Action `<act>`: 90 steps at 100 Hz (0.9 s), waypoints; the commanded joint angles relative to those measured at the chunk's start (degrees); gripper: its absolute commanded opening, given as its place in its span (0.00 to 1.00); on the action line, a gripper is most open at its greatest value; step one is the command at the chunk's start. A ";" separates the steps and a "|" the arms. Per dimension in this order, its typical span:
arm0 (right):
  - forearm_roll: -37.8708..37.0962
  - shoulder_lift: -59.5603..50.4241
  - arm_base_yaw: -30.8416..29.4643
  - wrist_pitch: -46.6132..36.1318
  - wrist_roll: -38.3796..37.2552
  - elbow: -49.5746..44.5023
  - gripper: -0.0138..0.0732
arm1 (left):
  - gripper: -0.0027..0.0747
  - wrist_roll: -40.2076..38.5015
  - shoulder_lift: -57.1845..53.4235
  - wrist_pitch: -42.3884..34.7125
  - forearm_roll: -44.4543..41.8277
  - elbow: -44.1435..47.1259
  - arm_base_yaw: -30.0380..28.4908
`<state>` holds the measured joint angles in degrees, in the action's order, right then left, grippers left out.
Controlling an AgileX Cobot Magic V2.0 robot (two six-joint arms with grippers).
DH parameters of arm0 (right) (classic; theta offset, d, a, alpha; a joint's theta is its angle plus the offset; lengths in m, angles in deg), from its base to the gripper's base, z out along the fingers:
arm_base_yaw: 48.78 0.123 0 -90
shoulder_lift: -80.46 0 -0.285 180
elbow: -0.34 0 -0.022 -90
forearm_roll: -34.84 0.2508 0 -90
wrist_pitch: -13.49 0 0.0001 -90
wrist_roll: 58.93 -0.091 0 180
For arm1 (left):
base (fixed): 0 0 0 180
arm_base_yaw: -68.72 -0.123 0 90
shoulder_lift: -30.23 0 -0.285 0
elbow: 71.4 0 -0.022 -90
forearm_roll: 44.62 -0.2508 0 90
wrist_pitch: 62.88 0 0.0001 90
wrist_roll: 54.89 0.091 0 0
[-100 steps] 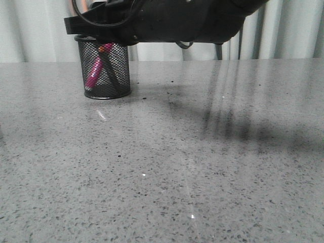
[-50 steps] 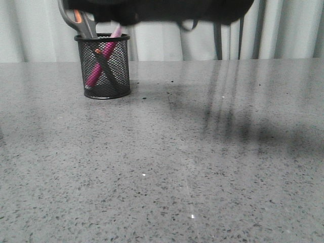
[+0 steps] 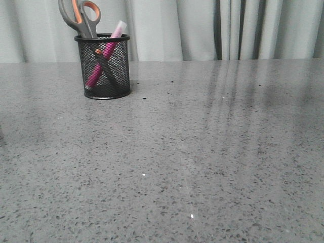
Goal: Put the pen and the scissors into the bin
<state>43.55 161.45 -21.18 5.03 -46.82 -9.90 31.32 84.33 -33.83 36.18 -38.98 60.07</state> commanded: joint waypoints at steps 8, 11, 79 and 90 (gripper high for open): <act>-5.46 -11.11 -4.85 7.70 0.76 -4.27 0.07 | 0.01 1.98 -2.91 -0.84 2.45 1.61 0.39; -5.72 -12.94 -5.54 6.47 0.76 -7.04 0.07 | 0.01 3.08 -3.97 -1.80 4.03 3.14 0.39; -0.24 -57.83 -9.58 -18.20 0.76 -61.26 0.07 | 0.01 8.01 -42.38 -10.29 15.21 36.47 0.39; -0.24 -60.44 -9.58 -17.79 0.76 -63.45 0.07 | 0.01 8.01 -45.17 -10.29 15.21 38.12 0.39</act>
<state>43.14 102.13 -30.36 -7.90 -46.60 -73.39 39.20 40.08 -44.36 49.01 -0.29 60.17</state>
